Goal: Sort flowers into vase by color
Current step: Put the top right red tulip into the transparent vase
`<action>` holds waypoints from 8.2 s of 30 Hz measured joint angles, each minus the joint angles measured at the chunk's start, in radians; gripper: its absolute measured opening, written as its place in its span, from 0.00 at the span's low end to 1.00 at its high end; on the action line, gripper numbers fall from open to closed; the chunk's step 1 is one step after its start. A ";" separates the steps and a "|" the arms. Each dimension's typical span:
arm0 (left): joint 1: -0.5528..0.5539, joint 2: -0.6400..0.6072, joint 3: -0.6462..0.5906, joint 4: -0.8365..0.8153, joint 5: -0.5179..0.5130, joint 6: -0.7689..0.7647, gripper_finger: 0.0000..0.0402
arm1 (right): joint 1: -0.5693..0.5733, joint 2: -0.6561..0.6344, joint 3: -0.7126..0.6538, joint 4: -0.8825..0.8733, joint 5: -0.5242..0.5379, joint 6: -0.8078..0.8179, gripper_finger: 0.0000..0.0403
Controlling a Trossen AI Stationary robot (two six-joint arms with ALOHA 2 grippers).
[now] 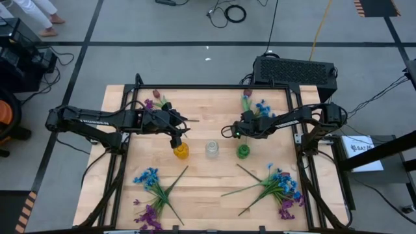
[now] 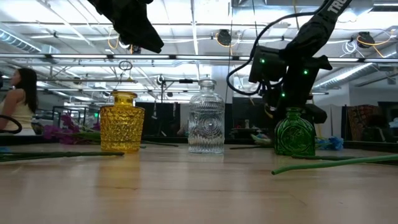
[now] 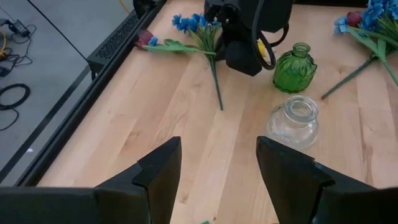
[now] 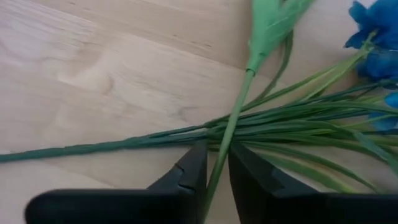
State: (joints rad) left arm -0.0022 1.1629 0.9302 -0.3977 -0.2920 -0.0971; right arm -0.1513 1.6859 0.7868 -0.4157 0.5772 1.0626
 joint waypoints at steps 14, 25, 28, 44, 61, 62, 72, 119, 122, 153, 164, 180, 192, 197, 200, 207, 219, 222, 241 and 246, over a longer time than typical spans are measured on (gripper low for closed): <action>0.000 0.000 0.000 0.000 0.000 0.000 0.53 | 0.001 -0.088 0.014 -0.034 0.024 -0.075 0.01; 0.000 0.000 0.000 0.094 0.000 -0.004 0.53 | 0.015 -0.442 0.052 0.079 0.025 -0.342 0.00; 0.000 0.000 0.000 0.142 0.000 -0.040 0.53 | 0.052 -0.503 0.052 0.126 0.021 -0.377 0.00; -0.115 0.039 0.001 0.521 0.001 0.009 0.53 | 0.246 -0.451 0.052 0.829 -0.051 -0.744 0.00; -0.197 0.041 -0.001 0.706 -0.026 0.054 0.53 | 0.352 -0.204 0.052 1.390 -0.254 -1.088 0.00; -0.199 0.041 -0.001 0.709 -0.024 0.057 0.53 | 0.356 -0.197 0.052 1.407 -0.268 -1.103 0.00; -0.203 0.073 -0.001 0.828 0.094 0.078 0.53 | 0.363 -0.165 0.052 1.432 -0.270 -1.135 0.00; -0.168 -0.027 0.001 0.541 0.137 0.111 0.04 | 0.357 -0.362 0.051 0.934 -0.183 -0.952 0.07; -0.154 0.003 0.001 0.546 0.133 0.083 0.04 | 0.363 -0.365 0.051 0.990 -0.218 -0.953 0.14; -0.137 0.252 0.156 0.541 0.212 0.078 0.04 | 0.402 -0.278 0.231 0.816 -0.189 -0.972 0.38; -0.137 0.252 0.155 0.538 0.204 0.079 0.04 | 0.399 -0.278 0.232 0.790 -0.184 -0.970 0.02; -0.142 0.218 0.155 0.442 0.206 0.076 0.41 | 0.395 -0.333 0.231 0.764 -0.159 -1.000 0.01; -0.160 0.178 0.155 0.465 0.175 0.024 0.45 | 0.369 -0.378 0.231 0.913 -0.158 -0.979 0.01; -0.183 0.237 0.155 0.556 0.175 0.024 0.45 | 0.389 -0.337 0.231 0.988 -0.164 -0.976 0.02; -0.188 0.266 0.155 0.583 0.162 0.024 0.45 | 0.409 -0.322 0.231 1.039 -0.164 -0.983 0.02; -0.186 0.272 0.155 0.593 0.153 0.028 0.45 | 0.438 -0.319 0.231 1.063 -0.160 -1.030 0.02; -0.186 0.306 0.155 0.606 0.237 0.028 0.24 | 0.443 -0.319 0.231 1.093 -0.159 -1.060 0.02; -0.182 0.313 0.155 0.609 0.237 0.036 0.17 | 0.443 -0.319 0.231 1.094 -0.159 -1.060 0.02; -0.149 0.259 0.155 0.405 0.235 0.078 0.04 | 0.444 -0.357 0.231 0.874 -0.160 -1.019 0.32; -0.149 0.255 0.155 0.389 0.235 0.078 0.04 | 0.444 -0.357 0.231 0.859 -0.160 -1.014 0.41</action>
State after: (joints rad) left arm -0.1509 1.4181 1.0851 -0.0086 -0.0566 -0.0186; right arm 0.2927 1.3293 1.0176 0.4433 0.4176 0.0483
